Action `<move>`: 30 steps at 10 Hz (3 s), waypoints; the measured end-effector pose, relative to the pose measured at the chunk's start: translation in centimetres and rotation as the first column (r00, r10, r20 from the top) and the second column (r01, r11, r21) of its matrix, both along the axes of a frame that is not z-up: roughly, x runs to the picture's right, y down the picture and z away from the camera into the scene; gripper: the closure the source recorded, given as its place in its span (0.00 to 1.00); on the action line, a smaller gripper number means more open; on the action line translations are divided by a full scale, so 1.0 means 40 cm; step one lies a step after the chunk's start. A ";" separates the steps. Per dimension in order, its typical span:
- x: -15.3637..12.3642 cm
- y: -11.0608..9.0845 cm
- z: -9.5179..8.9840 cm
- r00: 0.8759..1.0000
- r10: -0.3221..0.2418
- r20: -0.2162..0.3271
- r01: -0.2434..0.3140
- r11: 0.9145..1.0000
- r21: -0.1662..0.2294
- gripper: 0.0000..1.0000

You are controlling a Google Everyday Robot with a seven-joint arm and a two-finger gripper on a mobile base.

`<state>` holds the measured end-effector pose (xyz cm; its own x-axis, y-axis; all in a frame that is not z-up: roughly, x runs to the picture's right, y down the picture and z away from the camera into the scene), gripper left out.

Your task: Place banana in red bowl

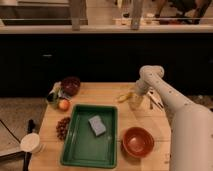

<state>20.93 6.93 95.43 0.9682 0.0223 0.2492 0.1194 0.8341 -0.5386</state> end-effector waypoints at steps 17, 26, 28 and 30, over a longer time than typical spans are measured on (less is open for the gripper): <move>-0.030 0.008 0.008 0.999 -0.013 0.039 0.013 1.000 0.005 1.00; -0.024 0.009 0.006 0.999 -0.017 0.035 0.017 1.000 0.003 1.00; -0.023 0.009 0.006 0.999 -0.017 0.035 0.017 1.000 0.003 1.00; -0.023 0.009 0.006 0.999 -0.017 0.034 0.016 1.000 0.003 1.00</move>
